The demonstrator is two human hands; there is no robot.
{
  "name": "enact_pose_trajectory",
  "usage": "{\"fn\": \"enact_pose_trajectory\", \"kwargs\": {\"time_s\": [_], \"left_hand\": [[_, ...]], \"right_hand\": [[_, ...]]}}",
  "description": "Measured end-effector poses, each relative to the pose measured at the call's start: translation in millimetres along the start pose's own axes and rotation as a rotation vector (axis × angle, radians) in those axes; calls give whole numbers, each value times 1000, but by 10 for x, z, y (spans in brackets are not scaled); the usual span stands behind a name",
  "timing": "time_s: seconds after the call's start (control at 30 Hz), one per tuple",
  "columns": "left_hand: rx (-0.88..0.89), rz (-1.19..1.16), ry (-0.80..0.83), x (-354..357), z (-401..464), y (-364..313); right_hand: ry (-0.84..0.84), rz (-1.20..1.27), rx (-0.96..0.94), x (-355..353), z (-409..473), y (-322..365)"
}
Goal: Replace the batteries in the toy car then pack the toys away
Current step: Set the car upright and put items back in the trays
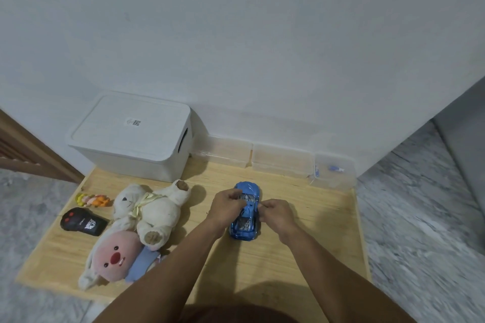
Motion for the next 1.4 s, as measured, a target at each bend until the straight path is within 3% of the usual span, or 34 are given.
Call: {"fn": "enact_pose_trajectory", "kwargs": {"time_s": [0.27,0.57,0.83,1.07,1.3,1.4], "left_hand": [[-15,-62,-102,-185,78,-117],[-112,-310,-67,-351,336,-437],[-206,-696,63,-458,456,-589],[-228,-803,60,-475,496,-656],[-271,-918,134,-455,582,-658],[-301,-943,150,-441,607,-673]], "right_hand": [[-24,179,188,-219,61,32],[-86,462,63,-320,375,439],[-155,473,15,-225,634,721],[-48,444,41,19,723,804],[20,245,23,161,777,800],[-15,235,1,162,787,808]]}}
Point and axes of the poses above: each hand's wrist, its own z-axis towards the middle knuckle, its own x-axis out of the palm, y = z × x, the point moved 10 cm from there along z, towards the middle knuckle, and after that the axes turned 11 degrees about -x, right-handed, at the moved point
